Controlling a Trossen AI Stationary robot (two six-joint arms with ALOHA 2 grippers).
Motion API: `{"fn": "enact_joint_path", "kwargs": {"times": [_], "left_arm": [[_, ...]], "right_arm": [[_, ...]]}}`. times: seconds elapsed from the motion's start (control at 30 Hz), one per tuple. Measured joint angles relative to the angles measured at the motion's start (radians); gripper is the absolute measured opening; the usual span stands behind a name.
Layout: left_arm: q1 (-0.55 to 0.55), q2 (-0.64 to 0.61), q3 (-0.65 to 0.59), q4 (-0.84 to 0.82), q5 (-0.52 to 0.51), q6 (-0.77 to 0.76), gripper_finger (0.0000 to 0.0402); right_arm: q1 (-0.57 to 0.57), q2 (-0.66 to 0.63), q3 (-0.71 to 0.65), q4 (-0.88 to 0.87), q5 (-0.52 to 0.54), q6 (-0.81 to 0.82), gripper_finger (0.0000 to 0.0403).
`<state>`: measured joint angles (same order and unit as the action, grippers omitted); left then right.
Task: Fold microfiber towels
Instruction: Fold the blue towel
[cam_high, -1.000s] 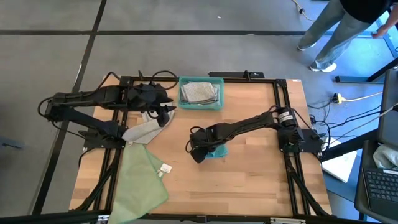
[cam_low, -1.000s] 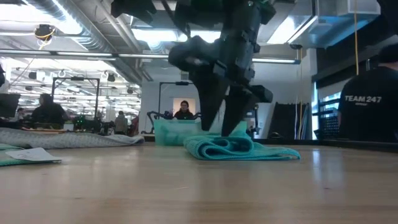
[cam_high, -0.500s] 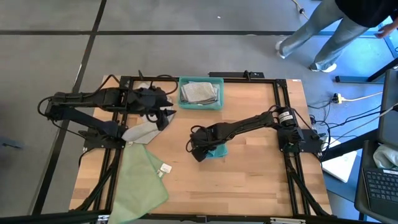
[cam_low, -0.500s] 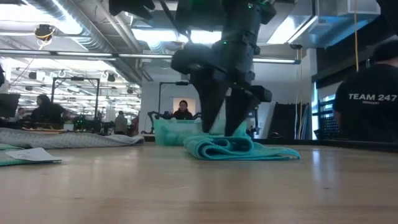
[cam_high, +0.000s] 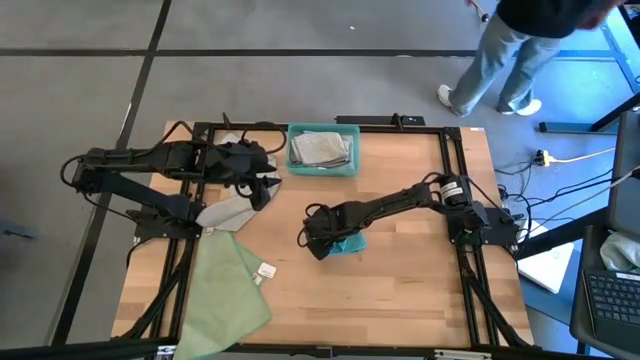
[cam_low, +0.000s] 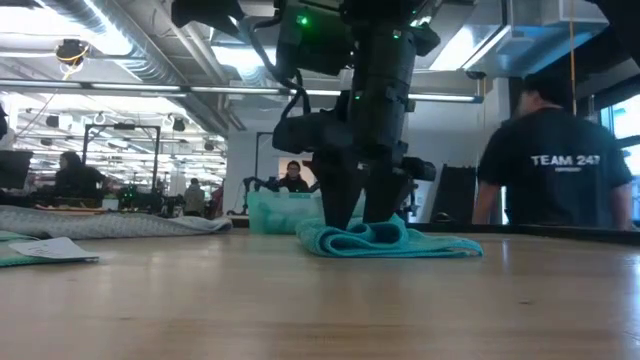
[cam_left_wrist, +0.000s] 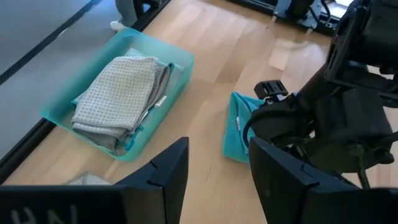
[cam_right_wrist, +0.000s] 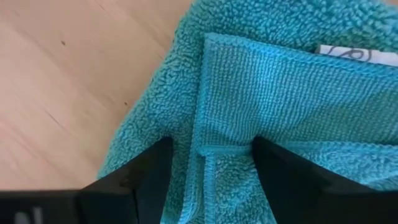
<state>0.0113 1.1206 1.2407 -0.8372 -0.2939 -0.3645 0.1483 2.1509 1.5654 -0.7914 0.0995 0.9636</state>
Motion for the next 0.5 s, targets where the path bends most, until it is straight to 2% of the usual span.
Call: {"fn": "enact_joint_path", "kwargs": {"times": [0.2, 0.5], "left_arm": [[0.0, 0.0, 0.0, -0.009, 0.0, 0.0, 0.0159], [0.0, 0.0, 0.0, -0.008, -0.016, 0.0, 0.0159]], "right_arm": [[0.018, -0.022, 0.0, -0.033, 0.005, 0.027, 0.0198], [0.084, -0.05, 0.004, -0.165, 0.012, 0.076, 0.011]]}}
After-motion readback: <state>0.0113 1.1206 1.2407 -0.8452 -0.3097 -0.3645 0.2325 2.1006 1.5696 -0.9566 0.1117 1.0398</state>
